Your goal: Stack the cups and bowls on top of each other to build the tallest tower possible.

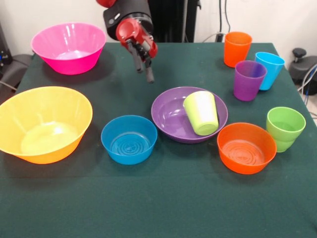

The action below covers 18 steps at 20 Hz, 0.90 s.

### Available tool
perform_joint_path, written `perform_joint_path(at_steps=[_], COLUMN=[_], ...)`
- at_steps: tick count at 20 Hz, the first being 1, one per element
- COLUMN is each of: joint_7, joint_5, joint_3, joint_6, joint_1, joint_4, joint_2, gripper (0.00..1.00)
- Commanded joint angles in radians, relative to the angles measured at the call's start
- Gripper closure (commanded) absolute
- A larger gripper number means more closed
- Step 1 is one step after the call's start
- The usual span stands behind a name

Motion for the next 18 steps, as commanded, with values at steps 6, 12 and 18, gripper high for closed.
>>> perform_joint_path(at_steps=[6, 12, 18], joint_7=[-0.019, -0.011, 0.002], joint_5=[0.114, 0.154, 0.178], joint_3=[0.050, 0.042, 0.028], joint_6=[-0.049, -0.064, -0.039], joint_1=[0.081, 0.096, 0.111], joint_4=[0.082, 0.071, 0.041], joint_2=[0.075, 0.122, 0.165], gripper=[0.00, 0.00, 0.00])
